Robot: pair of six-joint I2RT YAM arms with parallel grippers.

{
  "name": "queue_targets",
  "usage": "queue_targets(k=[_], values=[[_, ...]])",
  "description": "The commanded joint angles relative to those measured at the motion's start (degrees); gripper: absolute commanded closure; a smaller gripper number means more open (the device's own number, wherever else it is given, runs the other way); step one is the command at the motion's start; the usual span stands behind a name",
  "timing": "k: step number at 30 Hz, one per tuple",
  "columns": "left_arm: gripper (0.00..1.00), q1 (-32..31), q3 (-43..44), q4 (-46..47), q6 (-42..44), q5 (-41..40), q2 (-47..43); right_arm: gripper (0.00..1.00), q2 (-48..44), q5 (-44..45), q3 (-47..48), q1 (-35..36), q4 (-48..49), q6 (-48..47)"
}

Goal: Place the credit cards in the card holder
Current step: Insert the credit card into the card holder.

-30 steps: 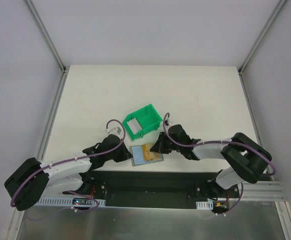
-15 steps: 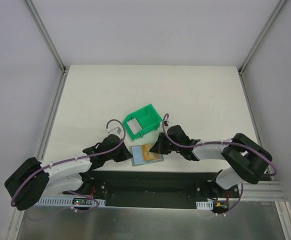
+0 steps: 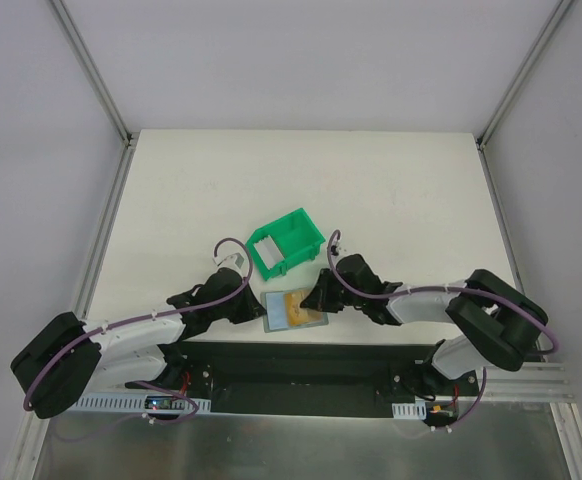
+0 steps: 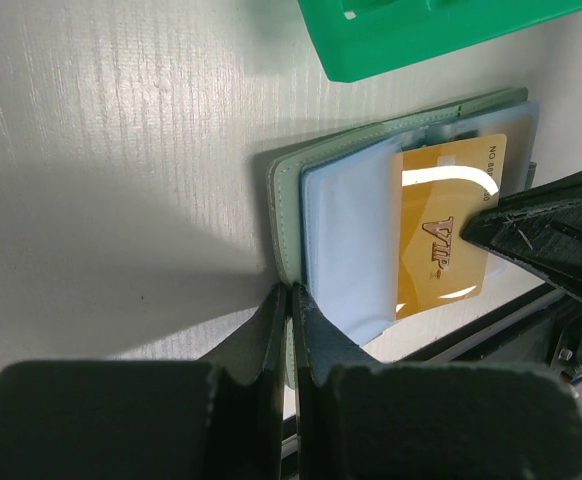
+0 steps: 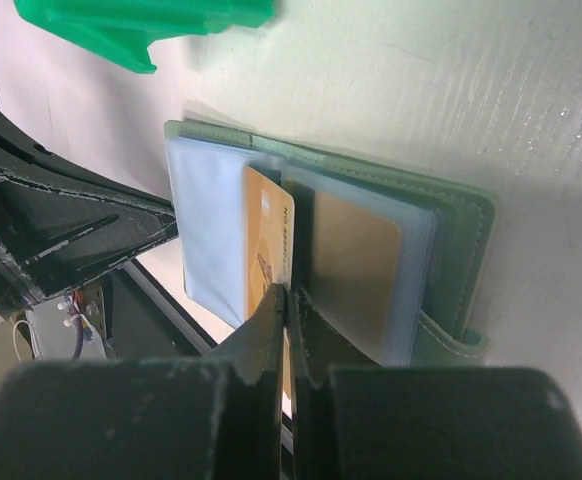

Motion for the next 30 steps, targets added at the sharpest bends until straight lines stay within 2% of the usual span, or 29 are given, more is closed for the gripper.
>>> queue_targets(k=[1, 10, 19, 23, 27, 30], values=[[1.00, 0.3, 1.0, -0.8, 0.5, 0.2, 1.2, 0.99, 2.0, -1.0, 0.4, 0.7, -3.8, 0.1], [1.00, 0.2, 0.2, -0.7, 0.2, -0.2, 0.0, 0.99, 5.2, -2.7, 2.1, 0.9, -0.4, 3.5], [1.00, 0.2, -0.7, -0.7, -0.5, -0.6, -0.9, 0.95, 5.1, 0.2, 5.6, 3.1, -5.9, 4.1], [1.00, 0.2, -0.6, -0.7, -0.6, -0.9, -0.9, 0.85, 2.4, 2.2, 5.2, 3.0, -7.7, 3.2], [1.00, 0.2, -0.1, -0.7, -0.5, -1.0, -0.5, 0.74, -0.2, 5.5, 6.9, 3.0, -15.8, -0.7], [1.00, 0.2, 0.1, -0.7, -0.3, -0.7, -0.2, 0.69, 0.6, 4.5, 8.5, 3.0, -17.1, -1.8]])
